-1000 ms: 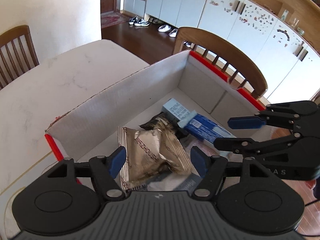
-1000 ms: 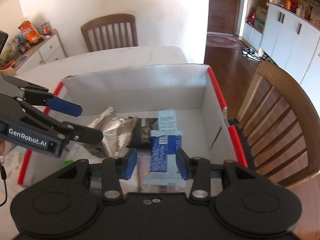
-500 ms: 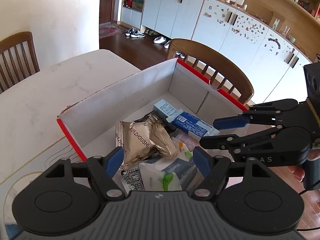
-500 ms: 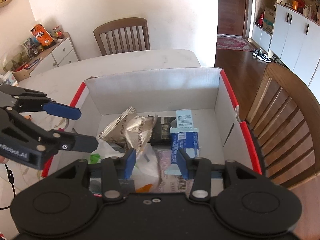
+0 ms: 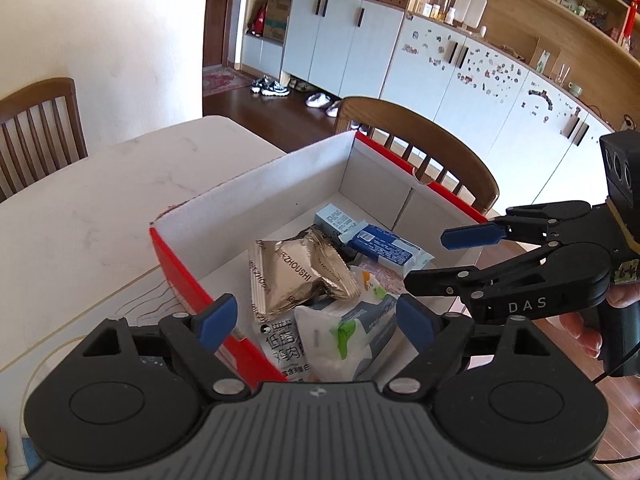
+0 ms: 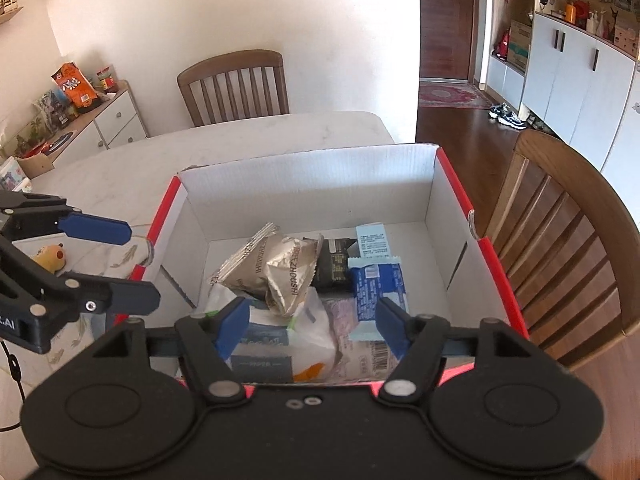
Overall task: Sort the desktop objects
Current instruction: 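Move both open tools back from the red box to the table items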
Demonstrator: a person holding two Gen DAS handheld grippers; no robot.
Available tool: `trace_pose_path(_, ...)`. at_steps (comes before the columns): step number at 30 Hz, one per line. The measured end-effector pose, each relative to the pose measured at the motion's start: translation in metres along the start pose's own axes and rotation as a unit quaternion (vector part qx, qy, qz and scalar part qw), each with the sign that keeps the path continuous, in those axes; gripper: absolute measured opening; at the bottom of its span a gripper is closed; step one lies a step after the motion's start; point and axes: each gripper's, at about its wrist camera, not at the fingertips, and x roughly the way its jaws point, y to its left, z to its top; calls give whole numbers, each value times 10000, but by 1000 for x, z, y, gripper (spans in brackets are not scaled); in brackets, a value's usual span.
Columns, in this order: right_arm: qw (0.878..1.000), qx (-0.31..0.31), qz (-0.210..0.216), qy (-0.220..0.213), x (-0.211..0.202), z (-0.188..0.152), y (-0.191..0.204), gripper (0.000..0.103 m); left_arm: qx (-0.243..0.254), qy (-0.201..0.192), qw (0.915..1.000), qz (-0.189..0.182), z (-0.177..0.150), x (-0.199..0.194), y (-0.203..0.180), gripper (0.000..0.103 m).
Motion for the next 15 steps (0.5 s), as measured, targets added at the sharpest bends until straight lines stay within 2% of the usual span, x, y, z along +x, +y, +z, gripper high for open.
trace_pose_path(3,9999,87,-29,-51,-5,-4,8,70,5,-112,9999,-40,-5,-10,5,92)
trace_pose_path(6,9999,129,-58,-99,-11,-8,20,70,38,-200,9998,-22,-11,-18,8,99)
trace_pose_path(15,9998,-43,-89,-186,-24,-15,70,70,-51,-348,9994,-70,-31,-44,31,100)
